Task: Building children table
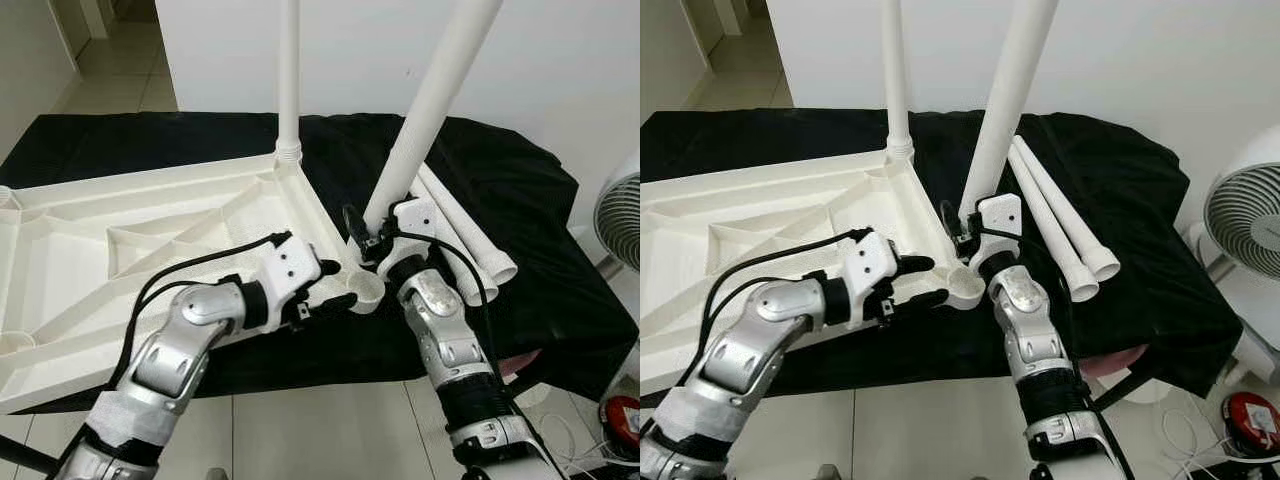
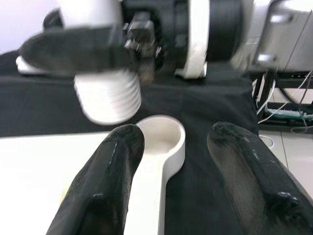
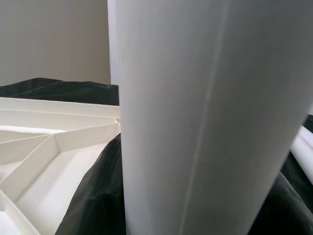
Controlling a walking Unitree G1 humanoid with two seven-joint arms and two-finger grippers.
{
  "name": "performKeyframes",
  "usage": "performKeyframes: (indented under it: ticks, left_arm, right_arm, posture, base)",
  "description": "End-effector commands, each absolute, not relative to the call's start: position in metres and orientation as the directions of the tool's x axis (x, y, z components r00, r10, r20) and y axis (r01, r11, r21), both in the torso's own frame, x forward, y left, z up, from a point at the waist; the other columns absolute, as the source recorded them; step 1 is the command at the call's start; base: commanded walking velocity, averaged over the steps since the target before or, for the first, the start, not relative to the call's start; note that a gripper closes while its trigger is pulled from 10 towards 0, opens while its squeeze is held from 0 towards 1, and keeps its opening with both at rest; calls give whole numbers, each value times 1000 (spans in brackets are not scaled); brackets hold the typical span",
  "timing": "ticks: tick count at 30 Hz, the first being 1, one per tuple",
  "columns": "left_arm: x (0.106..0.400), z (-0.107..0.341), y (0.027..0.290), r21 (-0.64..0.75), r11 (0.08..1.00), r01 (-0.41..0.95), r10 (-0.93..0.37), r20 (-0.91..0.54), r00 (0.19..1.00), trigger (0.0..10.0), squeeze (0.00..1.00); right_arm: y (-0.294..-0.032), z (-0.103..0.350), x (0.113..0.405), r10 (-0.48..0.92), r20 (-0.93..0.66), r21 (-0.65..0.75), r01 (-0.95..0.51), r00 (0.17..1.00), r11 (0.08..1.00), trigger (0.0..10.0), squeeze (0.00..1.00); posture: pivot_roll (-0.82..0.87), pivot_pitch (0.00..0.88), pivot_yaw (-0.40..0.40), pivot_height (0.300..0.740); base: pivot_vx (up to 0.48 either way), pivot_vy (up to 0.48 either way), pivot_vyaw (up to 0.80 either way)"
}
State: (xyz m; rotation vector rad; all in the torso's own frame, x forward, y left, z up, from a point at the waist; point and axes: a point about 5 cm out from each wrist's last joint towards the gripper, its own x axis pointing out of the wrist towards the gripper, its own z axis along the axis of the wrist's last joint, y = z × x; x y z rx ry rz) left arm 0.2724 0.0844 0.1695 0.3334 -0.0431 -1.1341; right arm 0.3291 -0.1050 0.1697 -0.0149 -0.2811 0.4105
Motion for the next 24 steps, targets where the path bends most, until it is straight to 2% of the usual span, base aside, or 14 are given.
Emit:
performKeyframes:
  ticks: [1,18,24]
  left_arm:
    - [271,169,88,260,381,887,-898,-124,422,10000,0]
    - [259,161,96,175,369,913,-916,-95,389,10000,0]
    - [256,164,92,143,356,923,-928,-62,367,10000,0]
  right_arm:
    - [-107,166,326,408,252,-72,-404,877,912,10000,0]
    - [-114,142,317,446,165,-34,-447,880,894,10000,0]
    - [-115,122,309,518,64,-102,-510,853,854,10000,0]
  posture:
    - [-30,0,-61,740]
    - [-27,0,-54,740]
    - [-27,0,-52,740]
  base:
    - [0,0,0]
    - [0,0,0]
    - [0,0,0]
